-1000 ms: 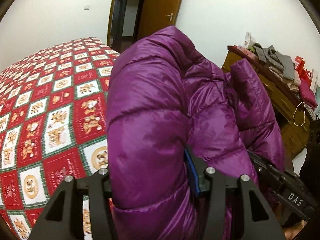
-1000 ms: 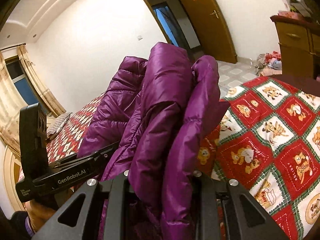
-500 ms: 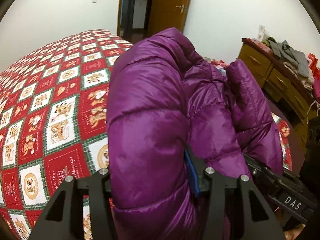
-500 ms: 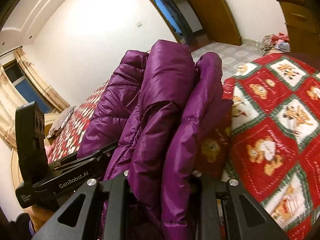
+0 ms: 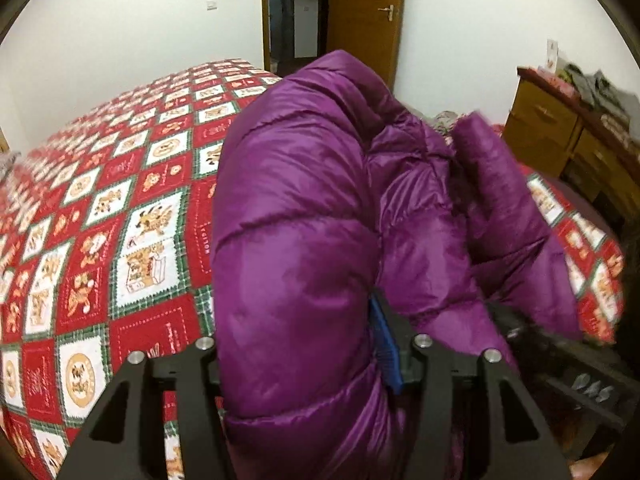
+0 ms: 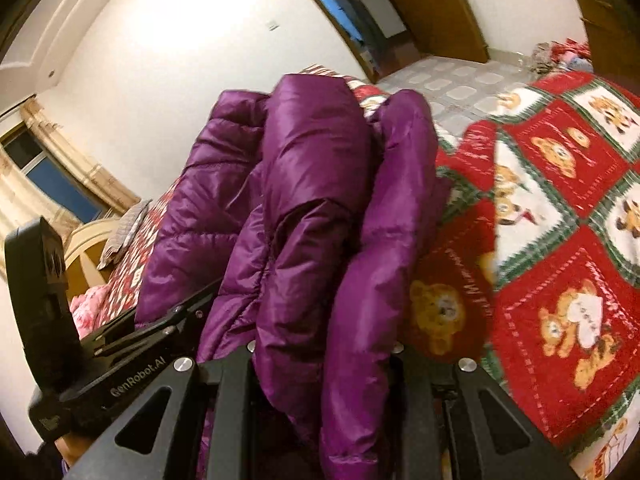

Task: Fold large clothes
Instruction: 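Hold the bundle up with the right gripper while the left gripper presses it, then lower the purple jacket bundle onto the quilt with the right gripper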

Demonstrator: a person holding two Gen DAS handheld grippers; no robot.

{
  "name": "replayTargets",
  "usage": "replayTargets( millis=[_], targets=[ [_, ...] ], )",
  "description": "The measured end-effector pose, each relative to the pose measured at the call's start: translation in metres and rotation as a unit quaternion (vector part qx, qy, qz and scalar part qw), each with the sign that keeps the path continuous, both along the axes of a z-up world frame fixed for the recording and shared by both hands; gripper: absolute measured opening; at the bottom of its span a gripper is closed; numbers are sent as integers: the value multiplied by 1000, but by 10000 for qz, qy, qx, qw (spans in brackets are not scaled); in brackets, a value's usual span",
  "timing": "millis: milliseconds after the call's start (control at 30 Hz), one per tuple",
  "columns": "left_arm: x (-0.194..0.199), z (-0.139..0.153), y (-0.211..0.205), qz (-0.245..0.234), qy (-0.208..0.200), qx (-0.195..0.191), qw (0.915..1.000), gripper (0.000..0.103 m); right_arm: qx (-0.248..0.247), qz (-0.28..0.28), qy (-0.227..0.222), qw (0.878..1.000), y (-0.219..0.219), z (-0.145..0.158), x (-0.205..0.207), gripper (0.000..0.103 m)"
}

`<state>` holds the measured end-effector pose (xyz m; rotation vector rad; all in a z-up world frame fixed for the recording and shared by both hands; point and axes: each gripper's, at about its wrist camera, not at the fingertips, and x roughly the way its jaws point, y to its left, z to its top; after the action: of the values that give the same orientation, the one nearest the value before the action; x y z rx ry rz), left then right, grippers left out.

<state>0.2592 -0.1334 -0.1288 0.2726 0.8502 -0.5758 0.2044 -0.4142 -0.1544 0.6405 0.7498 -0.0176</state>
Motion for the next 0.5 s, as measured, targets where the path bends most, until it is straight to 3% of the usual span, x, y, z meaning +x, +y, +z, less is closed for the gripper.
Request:
replayTargets(
  millis=[233, 367, 500],
  targets=[
    [4, -10, 9, 146, -88, -55, 9998, 82, -187, -238, -100, 9995, -16, 20, -26, 27],
    [5, -12, 9, 219, -75, -77, 9997, 84, -716, -608, -278, 9952, -20, 47, -41, 28],
    [2, -13, 1, 193, -159, 55, 9997, 84, -1335, -657, -458, 9878, -14, 81, -25, 28]
  ],
)
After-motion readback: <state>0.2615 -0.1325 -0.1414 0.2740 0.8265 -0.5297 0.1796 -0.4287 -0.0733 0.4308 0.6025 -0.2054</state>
